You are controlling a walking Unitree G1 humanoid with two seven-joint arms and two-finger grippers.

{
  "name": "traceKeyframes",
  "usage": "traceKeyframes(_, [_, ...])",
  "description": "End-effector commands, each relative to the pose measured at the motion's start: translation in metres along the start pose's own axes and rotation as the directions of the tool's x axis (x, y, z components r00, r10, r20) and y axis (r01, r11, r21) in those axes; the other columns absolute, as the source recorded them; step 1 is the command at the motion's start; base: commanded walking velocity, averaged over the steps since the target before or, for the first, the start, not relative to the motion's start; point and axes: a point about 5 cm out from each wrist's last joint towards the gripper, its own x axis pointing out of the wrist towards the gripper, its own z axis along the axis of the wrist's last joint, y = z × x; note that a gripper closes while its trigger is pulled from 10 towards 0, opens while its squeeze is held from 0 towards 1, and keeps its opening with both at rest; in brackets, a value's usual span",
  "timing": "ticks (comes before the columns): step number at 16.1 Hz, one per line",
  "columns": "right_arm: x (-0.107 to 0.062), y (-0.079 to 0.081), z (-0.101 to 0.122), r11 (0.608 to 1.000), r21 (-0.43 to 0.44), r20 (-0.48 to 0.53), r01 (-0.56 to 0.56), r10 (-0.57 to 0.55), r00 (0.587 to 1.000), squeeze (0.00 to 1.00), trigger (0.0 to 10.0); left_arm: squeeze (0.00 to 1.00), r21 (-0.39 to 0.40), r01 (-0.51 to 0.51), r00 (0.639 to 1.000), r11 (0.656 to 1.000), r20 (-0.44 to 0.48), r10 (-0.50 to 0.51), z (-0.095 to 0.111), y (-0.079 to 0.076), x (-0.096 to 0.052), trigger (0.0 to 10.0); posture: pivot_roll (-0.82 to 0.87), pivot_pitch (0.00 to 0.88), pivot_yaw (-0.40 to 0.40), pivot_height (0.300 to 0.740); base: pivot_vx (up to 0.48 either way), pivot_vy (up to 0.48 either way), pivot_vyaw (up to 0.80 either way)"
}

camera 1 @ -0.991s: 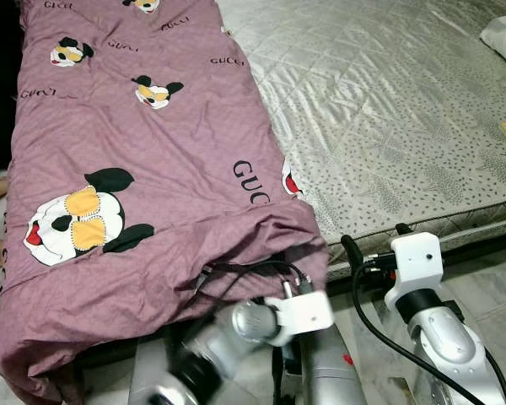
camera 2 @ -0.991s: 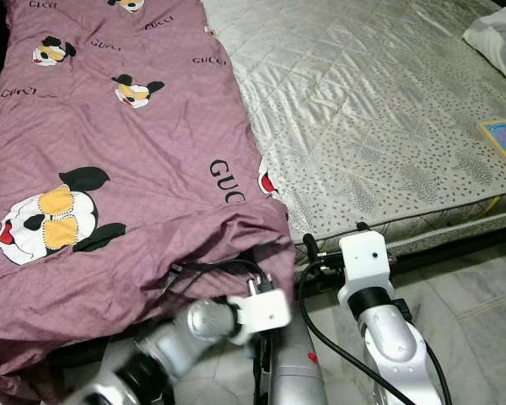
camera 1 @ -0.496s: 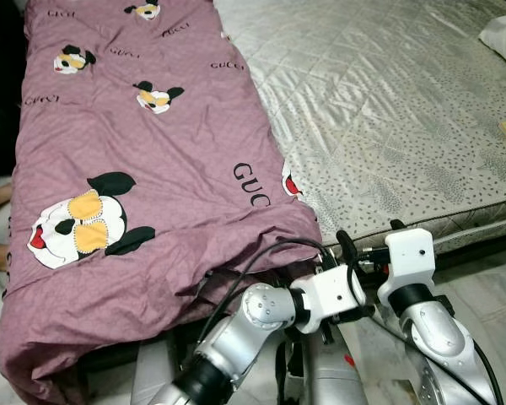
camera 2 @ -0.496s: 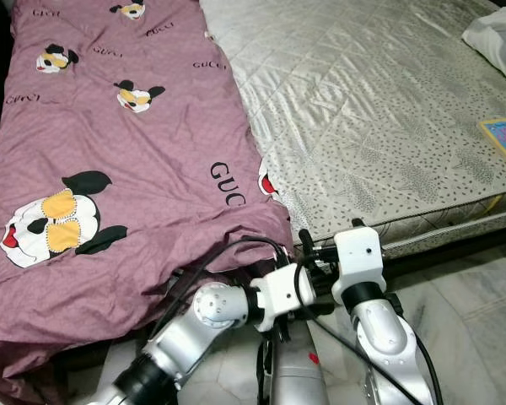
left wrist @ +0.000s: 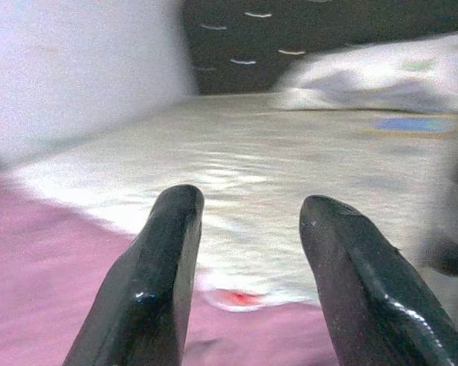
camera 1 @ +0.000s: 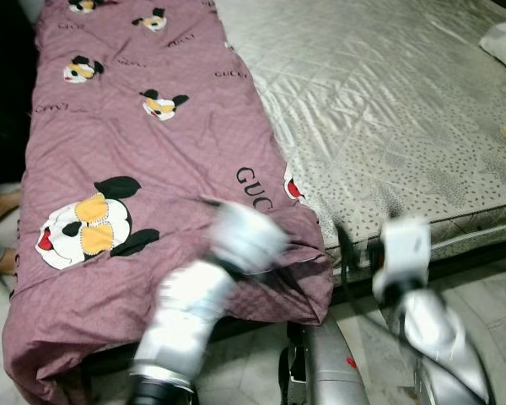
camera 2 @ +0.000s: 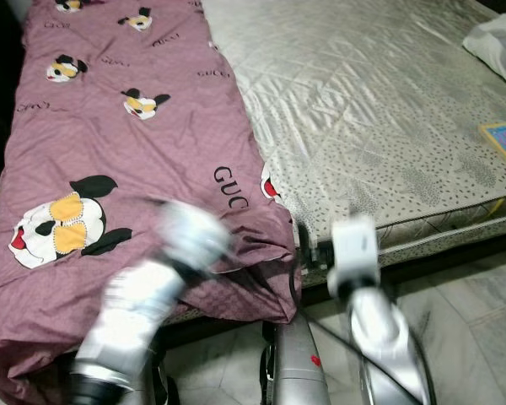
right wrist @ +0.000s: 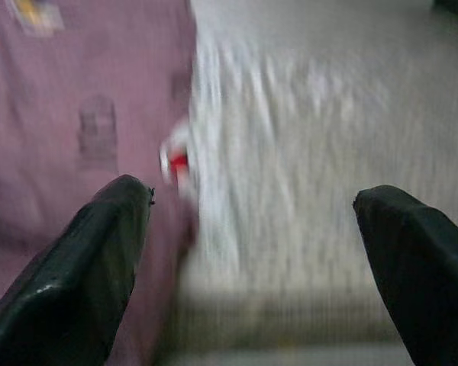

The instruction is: Clean up the room

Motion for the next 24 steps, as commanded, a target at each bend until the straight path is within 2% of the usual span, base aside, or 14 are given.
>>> traceKeyframes(1, [-0.001, -0.003, -0.001, 0.999, -0.029, -0.007, 0.017, -0.017, 1.000, 0.00, 10.0, 1.00, -0.003, -0.058, 0.995, 0.998, -0.077, 0.058, -0.016, 0.011, -0.015, 10.0, -0.10, 0.168, 0.010, 0.580, 0.000, 0.000, 0.00])
traceKeyframes(6, [0.009, -0.015, -0.004, 0.994, -0.002, -0.025, 0.106, -0.106, 0.994, 0.00, 10.0, 1.00, -0.078, -0.240, 0.954, 0.968, -0.205, 0.220, -0.037, 0.028, -0.026, 10.0, -0.10, 0.165, 0.011, 0.580, 0.000, 0.000, 0.00])
traceKeyframes(9, [0.002, -0.014, -0.004, 0.995, 0.013, -0.026, 0.099, -0.098, 0.995, 0.00, 10.0, 1.00, -0.012, -0.308, 0.916, 0.951, -0.272, 0.294, -0.056, 0.050, -0.027, 10.0, -0.12, 0.173, 0.007, 0.580, 0.000, 0.000, 0.00])
traceKeyframes(10, [-0.002, -0.013, -0.006, 0.996, 0.013, -0.036, 0.092, -0.092, 0.995, 0.00, 10.0, 0.92, 0.002, -0.305, 0.897, 0.952, -0.336, 0.288, -0.069, 0.056, -0.023, 10.0, -0.13, 0.181, 0.004, 0.580, 0.000, 0.000, 0.00])
traceKeyframes(12, [-0.008, -0.012, -0.005, 0.997, 0.012, -0.041, 0.080, -0.079, 0.996, 0.00, 10.0, 0.58, -0.047, -0.186, 0.817, 0.981, -0.562, 0.128, -0.106, 0.043, -0.016, 10.0, -0.16, 0.197, 0.006, 0.580, 0.000, 0.000, 0.00])
traceKeyframes(13, [-0.010, -0.013, -0.004, 0.997, 0.008, -0.044, 0.081, -0.080, 0.996, 0.00, 10.0, 0.22, -0.072, -0.160, 0.785, 0.984, -0.614, 0.083, -0.116, 0.034, -0.015, 10.0, -0.17, 0.200, 0.006, 0.580, 0.000, 0.000, 0.00])
traceKeyframes(14, [-0.013, -0.015, -0.004, 0.996, 0.005, -0.048, 0.088, -0.088, 0.995, 0.00, 10.0, 0.00, -0.134, -0.053, 0.722, 0.990, -0.690, -0.055, -0.131, 0.010, -0.018, 10.0, -0.19, 0.206, 0.010, 0.580, 0.000, 0.000, 0.00])
traceKeyframes(15, [-0.015, -0.017, -0.003, 0.996, 0.003, -0.048, 0.093, -0.092, 0.995, 0.00, 10.0, 0.00, -0.167, 0.093, 0.659, 0.982, -0.729, -0.187, -0.139, -0.010, -0.024, 10.0, -0.20, 0.212, 0.016, 0.580, 0.000, 0.000, 0.00])
traceKeyframes(16, [-0.016, -0.017, 0.000, 0.995, 0.006, -0.042, 0.095, -0.095, 0.995, 0.00, 10.0, 0.00, -0.246, 0.258, 0.568, 0.934, -0.744, -0.353, -0.144, -0.030, -0.034, 10.0, -0.21, 0.215, 0.020, 0.580, 0.000, 0.000, 0.00])
traceKeyframes(17, [-0.016, -0.017, 0.002, 0.995, 0.007, -0.041, 0.096, -0.095, 0.995, 0.00, 10.0, 0.00, -0.313, 0.282, 0.535, 0.907, -0.734, -0.419, -0.146, -0.039, -0.038, 10.0, -0.21, 0.214, 0.021, 0.580, 0.000, 0.000, 0.00])
traceKeyframes(20, [-0.017, -0.014, -0.001, 0.996, 0.009, -0.055, 0.089, -0.088, 0.995, 0.00, 10.0, 0.00, -0.358, 0.368, 0.449, 0.858, -0.740, -0.501, -0.154, -0.058, -0.053, 10.0, -0.20, 0.220, 0.019, 0.580, 0.000, 0.000, 0.00])
traceKeyframes(21, [-0.017, -0.012, -0.002, 0.997, 0.011, -0.061, 0.081, -0.081, 0.995, 0.00, 10.0, 0.00, -0.333, 0.394, 0.435, 0.857, -0.754, -0.493, -0.156, -0.060, -0.056, 10.0, -0.20, 0.220, 0.019, 0.580, 0.000, 0.000, 0.00])
traceKeyframes(23, [-0.015, -0.009, -0.002, 0.997, 0.013, -0.061, 0.072, -0.071, 0.996, 0.00, 10.0, 0.00, -0.243, 0.344, 0.537, 0.907, -0.742, -0.402, -0.150, -0.044, -0.042, 10.0, -0.18, 0.215, 0.014, 0.580, 0.000, 0.000, 0.00])
traceKeyframes(24, [-0.013, -0.010, -0.001, 0.997, 0.014, -0.061, 0.072, -0.071, 0.996, 0.00, 10.0, 0.00, -0.203, 0.314, 0.622, 0.928, -0.694, -0.362, -0.141, -0.035, -0.030, 10.0, -0.18, 0.213, 0.014, 0.580, 0.000, 0.000, 0.00])
